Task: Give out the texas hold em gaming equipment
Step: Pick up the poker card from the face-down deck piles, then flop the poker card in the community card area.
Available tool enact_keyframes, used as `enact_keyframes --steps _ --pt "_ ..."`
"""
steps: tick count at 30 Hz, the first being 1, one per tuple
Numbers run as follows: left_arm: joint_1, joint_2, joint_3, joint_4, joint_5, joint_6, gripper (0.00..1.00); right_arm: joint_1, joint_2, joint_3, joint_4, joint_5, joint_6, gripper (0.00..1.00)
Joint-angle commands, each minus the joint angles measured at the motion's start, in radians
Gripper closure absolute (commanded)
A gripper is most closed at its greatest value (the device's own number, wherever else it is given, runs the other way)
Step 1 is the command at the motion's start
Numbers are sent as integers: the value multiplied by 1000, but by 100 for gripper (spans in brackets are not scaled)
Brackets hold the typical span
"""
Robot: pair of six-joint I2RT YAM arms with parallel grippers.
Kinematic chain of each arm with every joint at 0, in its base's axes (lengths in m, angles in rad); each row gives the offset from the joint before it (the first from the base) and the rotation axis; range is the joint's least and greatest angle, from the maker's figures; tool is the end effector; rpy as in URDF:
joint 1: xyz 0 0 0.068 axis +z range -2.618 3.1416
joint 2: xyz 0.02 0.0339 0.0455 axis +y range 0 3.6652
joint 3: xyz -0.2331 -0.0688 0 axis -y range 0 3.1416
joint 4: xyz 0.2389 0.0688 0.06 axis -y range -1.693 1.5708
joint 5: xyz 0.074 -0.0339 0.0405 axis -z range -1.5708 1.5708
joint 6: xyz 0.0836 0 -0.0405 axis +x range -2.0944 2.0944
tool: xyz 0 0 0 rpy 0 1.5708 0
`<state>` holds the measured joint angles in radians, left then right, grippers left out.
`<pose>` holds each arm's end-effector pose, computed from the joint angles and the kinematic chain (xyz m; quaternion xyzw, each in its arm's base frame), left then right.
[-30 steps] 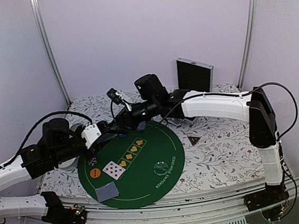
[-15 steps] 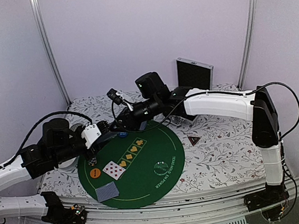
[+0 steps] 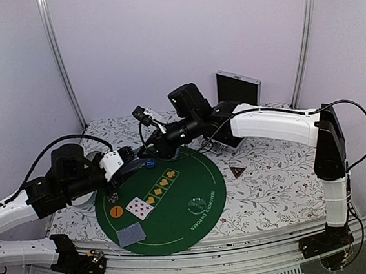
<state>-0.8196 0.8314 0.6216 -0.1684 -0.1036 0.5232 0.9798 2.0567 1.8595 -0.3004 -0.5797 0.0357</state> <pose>0.1804 -0.1806 0.2366 0.4913 0.6651 -0.0404 0.5610 0.2413 0.4418 0.2629 -0.5046 0.6671 0.4528 0.3087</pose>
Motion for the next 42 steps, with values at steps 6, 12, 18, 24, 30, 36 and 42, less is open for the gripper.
enact_keyframes --steps 6,12,18,24,30,36,42 --pt "5 -6 7 30 -8 -2 56 -26 -89 -2 -65 64 -24 98" --pt "4 -3 8 28 -8 -2 56 -26 -56 13 -50 -8 -3 92" --pt "4 -3 7 27 -7 -2 56 -22 -22 32 -23 -63 35 77" --pt "4 -5 7 28 -7 -2 56 -23 -30 28 -20 -65 39 75" --pt "4 -3 7 28 -5 -2 56 -26 -44 22 -49 -20 32 97" --pt "4 -4 7 27 -5 -3 56 -43 -82 1 -66 -18 19 99" --pt "4 -3 7 27 -4 -3 56 -75 -132 -35 -64 -46 13 99"
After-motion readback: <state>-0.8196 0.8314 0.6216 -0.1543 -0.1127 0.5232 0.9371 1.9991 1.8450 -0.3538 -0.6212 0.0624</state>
